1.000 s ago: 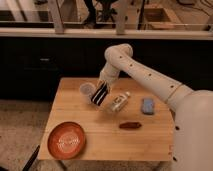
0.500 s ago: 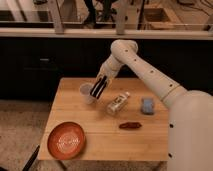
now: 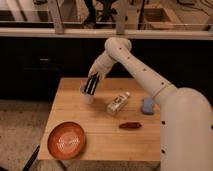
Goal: Place the eraser in the ceramic cup
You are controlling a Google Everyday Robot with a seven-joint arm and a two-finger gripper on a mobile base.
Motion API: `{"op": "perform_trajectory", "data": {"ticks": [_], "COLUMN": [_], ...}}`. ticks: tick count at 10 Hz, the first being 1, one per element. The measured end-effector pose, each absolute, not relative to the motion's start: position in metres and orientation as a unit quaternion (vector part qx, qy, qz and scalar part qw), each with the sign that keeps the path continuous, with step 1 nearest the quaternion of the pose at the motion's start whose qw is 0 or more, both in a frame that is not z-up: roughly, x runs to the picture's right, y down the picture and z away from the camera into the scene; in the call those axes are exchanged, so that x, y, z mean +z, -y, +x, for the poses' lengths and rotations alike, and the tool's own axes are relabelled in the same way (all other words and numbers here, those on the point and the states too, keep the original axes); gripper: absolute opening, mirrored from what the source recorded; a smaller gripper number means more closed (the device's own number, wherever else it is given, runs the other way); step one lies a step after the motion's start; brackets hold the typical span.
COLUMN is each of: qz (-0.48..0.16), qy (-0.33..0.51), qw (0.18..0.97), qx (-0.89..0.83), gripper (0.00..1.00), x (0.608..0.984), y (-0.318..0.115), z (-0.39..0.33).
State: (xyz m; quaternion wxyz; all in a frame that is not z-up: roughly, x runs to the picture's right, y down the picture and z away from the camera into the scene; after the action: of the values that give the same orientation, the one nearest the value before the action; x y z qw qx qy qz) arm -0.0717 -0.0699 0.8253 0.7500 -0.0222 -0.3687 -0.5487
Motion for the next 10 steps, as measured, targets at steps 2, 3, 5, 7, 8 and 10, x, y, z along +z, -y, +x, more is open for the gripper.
{"op": "perform_trajectory", "data": {"ticks": [2,3,5,7,8,10], "qz": [-0.006,-0.001,0.015,0.047,0.06,0.087], "qy": [0.376,0.379,0.392,0.408,0.412,0.419], "qw": [0.738,0.734,0.721,0.693,0.681,0.659], "qx": [-0.56,-0.563,-0.571,-0.592,-0.602,-0.619], "gripper": [0.0,0.0,0.0,0.0,0.0,0.0], "x": [0.832,0.834,0.838,0.835,0.835,0.832], "y": [0.083,0.088,0.099,0.1,0.097,0.096], "z": [-0.082,-0.084,-0.091,-0.095,-0.095,-0.098]}}
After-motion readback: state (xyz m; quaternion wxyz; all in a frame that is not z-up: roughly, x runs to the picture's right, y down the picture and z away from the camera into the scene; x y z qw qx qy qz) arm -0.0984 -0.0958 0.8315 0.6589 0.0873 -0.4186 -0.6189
